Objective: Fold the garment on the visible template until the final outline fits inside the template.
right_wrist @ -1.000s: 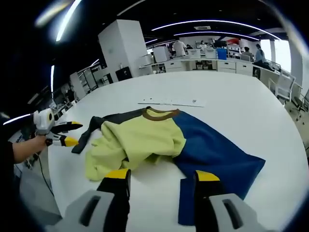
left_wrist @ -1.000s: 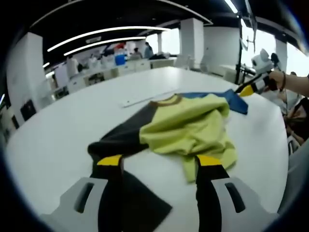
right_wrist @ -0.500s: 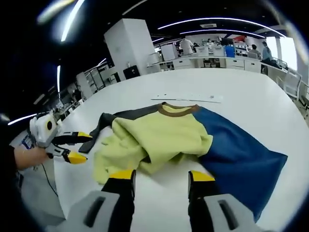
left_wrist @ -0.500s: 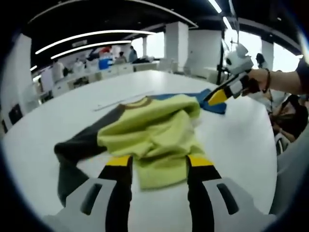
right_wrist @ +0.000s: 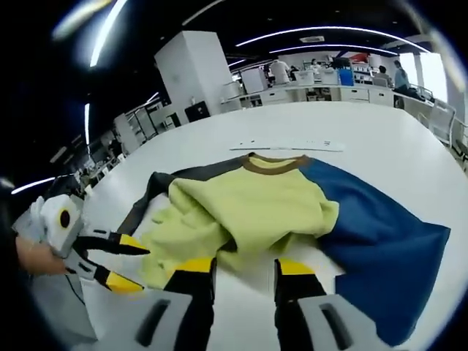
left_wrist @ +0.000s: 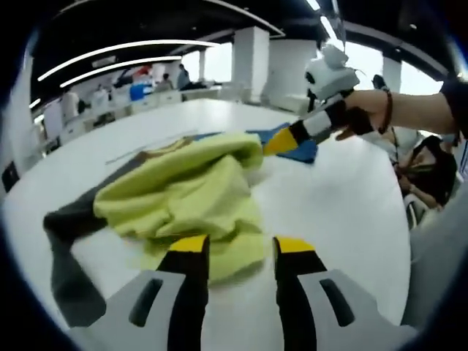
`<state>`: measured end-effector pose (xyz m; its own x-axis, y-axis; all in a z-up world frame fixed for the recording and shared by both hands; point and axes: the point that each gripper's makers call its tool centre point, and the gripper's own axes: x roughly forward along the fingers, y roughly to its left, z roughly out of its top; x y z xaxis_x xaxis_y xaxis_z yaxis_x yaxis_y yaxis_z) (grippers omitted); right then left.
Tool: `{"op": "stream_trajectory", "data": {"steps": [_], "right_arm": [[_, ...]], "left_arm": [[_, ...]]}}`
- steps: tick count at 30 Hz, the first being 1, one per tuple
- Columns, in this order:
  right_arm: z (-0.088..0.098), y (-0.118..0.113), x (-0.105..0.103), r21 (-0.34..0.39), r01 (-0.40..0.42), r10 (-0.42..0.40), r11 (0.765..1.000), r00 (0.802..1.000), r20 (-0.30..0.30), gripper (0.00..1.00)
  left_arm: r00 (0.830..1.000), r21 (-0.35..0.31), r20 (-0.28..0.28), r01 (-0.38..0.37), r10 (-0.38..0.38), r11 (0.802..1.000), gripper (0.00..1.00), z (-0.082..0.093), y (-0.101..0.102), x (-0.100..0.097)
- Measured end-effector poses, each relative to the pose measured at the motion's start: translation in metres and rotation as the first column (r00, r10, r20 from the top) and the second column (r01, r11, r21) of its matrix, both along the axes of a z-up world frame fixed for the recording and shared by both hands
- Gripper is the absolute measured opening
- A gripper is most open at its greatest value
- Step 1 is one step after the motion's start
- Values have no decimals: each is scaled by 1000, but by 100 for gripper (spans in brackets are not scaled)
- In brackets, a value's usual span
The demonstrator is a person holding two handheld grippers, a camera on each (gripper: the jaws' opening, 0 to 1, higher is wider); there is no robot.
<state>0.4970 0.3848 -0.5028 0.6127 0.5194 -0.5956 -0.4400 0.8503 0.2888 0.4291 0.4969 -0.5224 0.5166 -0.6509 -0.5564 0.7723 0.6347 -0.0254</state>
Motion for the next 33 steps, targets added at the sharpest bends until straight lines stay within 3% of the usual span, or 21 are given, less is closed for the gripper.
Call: {"op": "stream_trajectory", "data": {"steps": [7,12,15,18,20,23,26,28,33], "right_arm": [[-7,4,3,22,24,-23,999,1000,-14,18],[-10,6,4,10,1,-1,1000,1000,0,3],[-8,7,4,12,1,-1,1000,1000,20,0],[-7,8,3,7,-8,8,1000,1000,27,0],[-4,7,2,7,-13,13,1000,999,31,0],[0,8,-1,4,-31,31,1000,999,40,0],[7,6,-4,25,-42,41,999,999,35,0],[13,5,-7,44,-45,44,998,999,32,0],[32,1,-11,73,-80,76,994,995,58,0]], "left_arm": [[1000,27,-5,-9,9,1000,29,-13,-3,2],[1000,44,9,-25,24,999,23,-11,-1,8],[999,55,12,-31,30,998,20,-11,0,10],[1000,61,11,-27,27,998,10,-12,0,9],[1000,104,29,-14,11,994,2,-12,3,9],[999,62,-46,-24,26,998,2,-11,-1,4],[999,74,-37,-14,17,997,1,-5,0,3],[998,38,-58,-6,8,999,1,4,-2,-2],[998,-5,-46,43,-43,999,1,34,0,-12]]}}
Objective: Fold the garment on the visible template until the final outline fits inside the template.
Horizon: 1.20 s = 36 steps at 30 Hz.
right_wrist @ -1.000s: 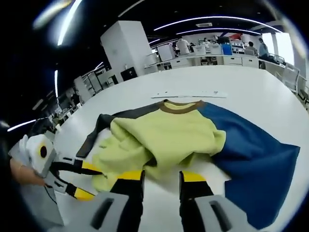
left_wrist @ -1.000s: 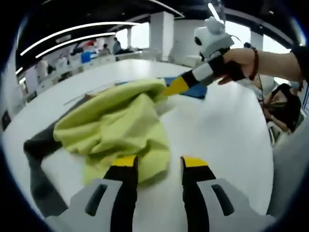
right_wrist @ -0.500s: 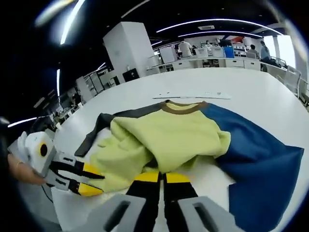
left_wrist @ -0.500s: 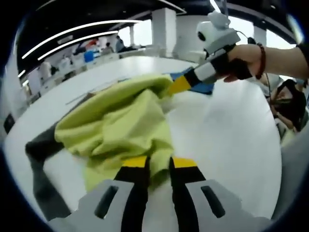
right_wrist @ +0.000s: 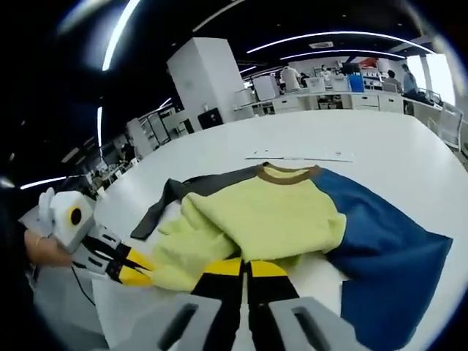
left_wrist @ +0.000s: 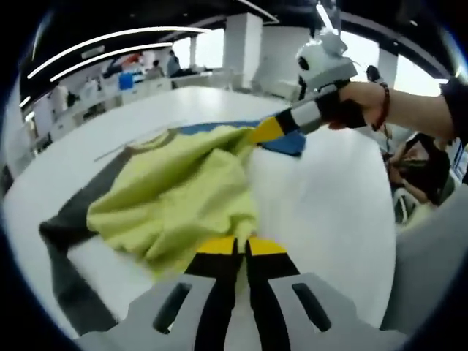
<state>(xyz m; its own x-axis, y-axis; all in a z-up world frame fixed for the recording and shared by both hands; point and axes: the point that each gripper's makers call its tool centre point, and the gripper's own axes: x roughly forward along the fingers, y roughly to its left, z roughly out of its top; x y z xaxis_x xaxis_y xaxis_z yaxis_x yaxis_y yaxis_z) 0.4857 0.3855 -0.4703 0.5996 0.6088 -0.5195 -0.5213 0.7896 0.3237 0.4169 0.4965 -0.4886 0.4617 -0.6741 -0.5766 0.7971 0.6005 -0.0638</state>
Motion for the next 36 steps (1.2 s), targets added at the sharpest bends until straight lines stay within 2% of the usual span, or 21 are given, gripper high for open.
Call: {"op": "stream_trajectory", "data": {"steps": [3,6,9,12,16,20,24,31,36], "right_arm": [[9,-2,3,17,-6,6,1000,1000,14,0],[19,-4,13,41,10,-12,999,999,43,0],[27,-4,28,83,39,-43,996,998,49,0],[32,-4,41,93,59,-65,994,996,59,0],[33,-8,62,106,104,-111,989,992,62,0],[28,-9,74,107,132,-138,985,989,50,0],[15,-10,90,92,171,-174,981,984,25,0],[-14,-15,110,26,203,-203,979,979,-16,0],[-27,-17,111,3,213,-213,977,976,-42,0]], "left_arm": [[1000,-18,23,1,0,1000,1,18,7,5],[998,-42,14,-54,55,998,1,35,17,16],[995,-27,70,-68,70,997,1,52,24,33],[991,-32,99,-88,91,996,1,62,29,52],[983,-30,124,-132,134,991,1,67,37,80],[978,-29,124,-164,166,986,1,61,40,98],[973,-7,102,-206,206,979,1,43,44,116],[971,25,64,-232,230,972,1,20,46,128],[969,34,49,-244,242,969,2,11,48,131]]}}
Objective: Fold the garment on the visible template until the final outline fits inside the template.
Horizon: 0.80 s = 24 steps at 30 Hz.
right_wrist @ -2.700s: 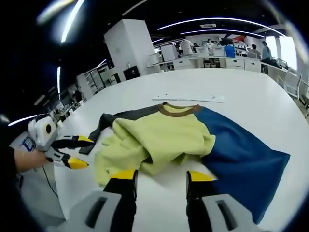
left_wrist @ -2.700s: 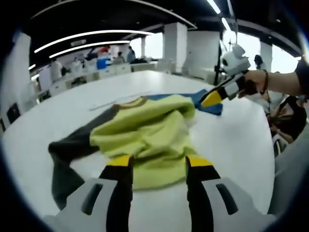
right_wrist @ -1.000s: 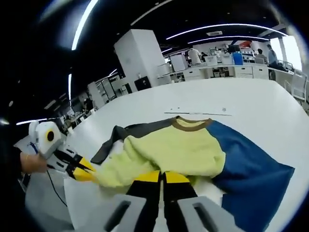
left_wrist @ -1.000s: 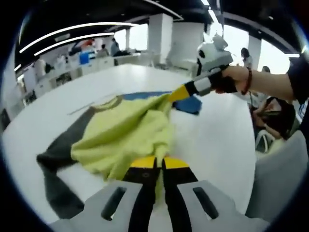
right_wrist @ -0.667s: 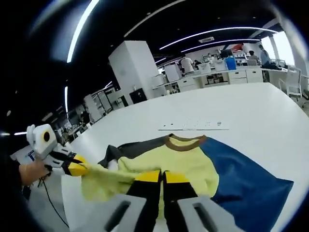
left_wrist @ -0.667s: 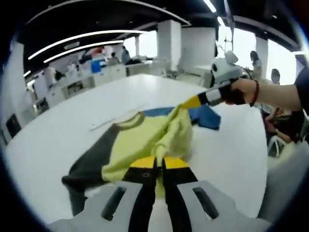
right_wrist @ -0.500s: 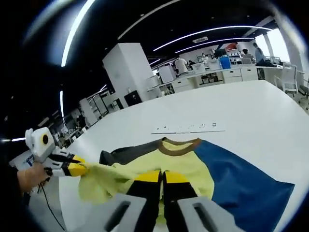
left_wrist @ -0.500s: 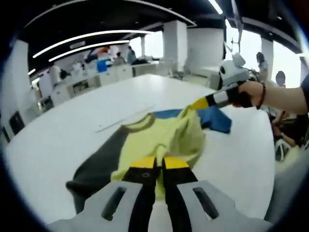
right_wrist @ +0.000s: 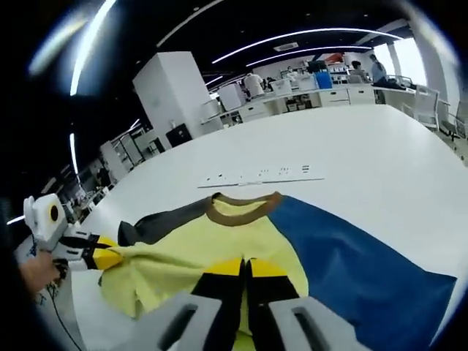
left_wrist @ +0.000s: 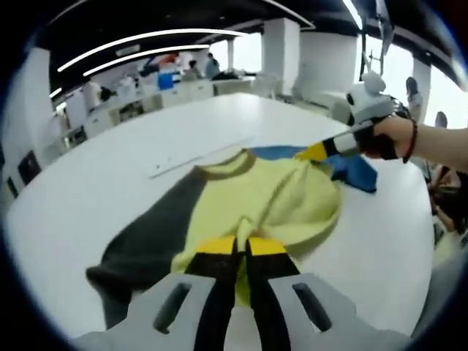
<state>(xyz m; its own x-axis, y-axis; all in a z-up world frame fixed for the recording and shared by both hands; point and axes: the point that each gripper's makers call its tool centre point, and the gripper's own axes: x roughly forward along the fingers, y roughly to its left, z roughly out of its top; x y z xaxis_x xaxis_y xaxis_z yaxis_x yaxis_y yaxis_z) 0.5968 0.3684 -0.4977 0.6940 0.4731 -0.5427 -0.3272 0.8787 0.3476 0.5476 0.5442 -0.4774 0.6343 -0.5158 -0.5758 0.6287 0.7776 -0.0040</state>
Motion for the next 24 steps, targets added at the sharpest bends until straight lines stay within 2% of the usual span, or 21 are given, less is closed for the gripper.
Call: {"op": "stream_trajectory", "data": {"steps": [5,7,8,10,14,19,24], "right_arm": [[-3,-2,-4,-16,-4,3,1000,1000,-13,0],[-2,-3,-5,-28,-7,6,1000,1000,-14,1],[0,-4,-7,-35,-4,3,999,1000,-10,3],[2,-6,-8,-46,-4,4,999,1000,-7,10],[10,-8,-15,-71,-17,18,997,1000,7,23],[16,-15,-25,-123,-37,39,992,999,12,25],[16,-17,-36,-158,-56,57,986,998,4,25]], "left_arm": [[1000,-2,-25,-14,14,1000,4,-7,3,0],[996,-18,-76,-53,51,998,10,-12,9,-4],[993,-48,-98,-69,64,996,14,-12,9,-5],[993,-75,-94,-79,71,994,23,-9,11,-6],[992,-78,-99,-87,79,993,31,-6,19,-16],[991,-71,-96,-99,92,993,37,-6,29,-28],[985,-113,-123,-131,117,985,38,-9,33,-38]]}}
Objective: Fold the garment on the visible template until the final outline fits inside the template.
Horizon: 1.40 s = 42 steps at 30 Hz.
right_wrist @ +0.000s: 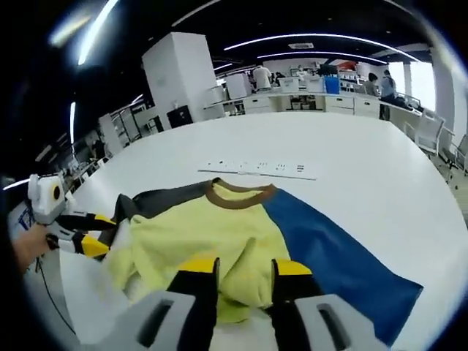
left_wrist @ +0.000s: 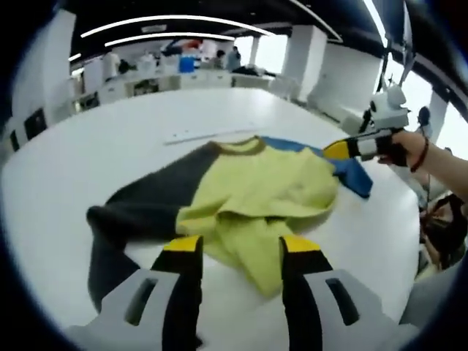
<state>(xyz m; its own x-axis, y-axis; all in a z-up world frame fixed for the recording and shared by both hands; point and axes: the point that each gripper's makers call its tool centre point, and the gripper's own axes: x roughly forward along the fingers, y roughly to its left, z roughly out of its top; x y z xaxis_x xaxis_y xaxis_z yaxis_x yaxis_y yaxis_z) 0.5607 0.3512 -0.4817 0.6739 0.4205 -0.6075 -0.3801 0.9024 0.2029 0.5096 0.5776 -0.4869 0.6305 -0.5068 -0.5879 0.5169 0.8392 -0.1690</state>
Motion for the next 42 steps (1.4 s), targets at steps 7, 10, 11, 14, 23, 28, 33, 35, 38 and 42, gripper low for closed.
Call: {"op": "stream_trajectory", "data": {"steps": [7,10,11,14,23,28,33,35,38,42], "right_arm": [[-15,-7,-19,-35,29,-31,999,999,-45,24],[-19,-10,-23,-37,36,-39,999,997,-60,24],[-21,-11,-25,-42,38,-41,998,997,-65,24],[-25,-13,-27,-54,37,-41,998,996,-75,24],[-42,-17,-34,-52,47,-53,998,991,-124,22],[-51,-14,-36,-33,49,-54,998,988,-147,18],[-52,-13,-36,-33,48,-52,998,988,-147,13],[-53,-12,-35,-27,47,-51,999,988,-146,11],[-53,-11,-35,-26,40,-43,999,988,-147,7],[-55,-8,-36,-38,19,-24,999,989,-145,1]], "left_arm": [[999,-22,-26,-37,37,999,36,-9,3,-10],[999,-32,-33,-34,33,999,36,-11,-1,-16],[999,-36,-38,-33,31,999,36,-13,-2,-17],[999,-33,-46,-22,21,999,36,-18,-4,-20],[996,-79,-86,-39,32,996,34,-27,-9,-29],[989,-108,-143,-60,45,992,32,-35,-12,-34],[985,-128,-165,-73,51,989,27,-38,-12,-36],[984,-128,-171,-75,52,989,25,-39,-13,-37],[981,-127,-184,-78,54,989,21,-41,-13,-38],[978,-122,-199,-81,55,989,16,-43,-14,-39]]}}
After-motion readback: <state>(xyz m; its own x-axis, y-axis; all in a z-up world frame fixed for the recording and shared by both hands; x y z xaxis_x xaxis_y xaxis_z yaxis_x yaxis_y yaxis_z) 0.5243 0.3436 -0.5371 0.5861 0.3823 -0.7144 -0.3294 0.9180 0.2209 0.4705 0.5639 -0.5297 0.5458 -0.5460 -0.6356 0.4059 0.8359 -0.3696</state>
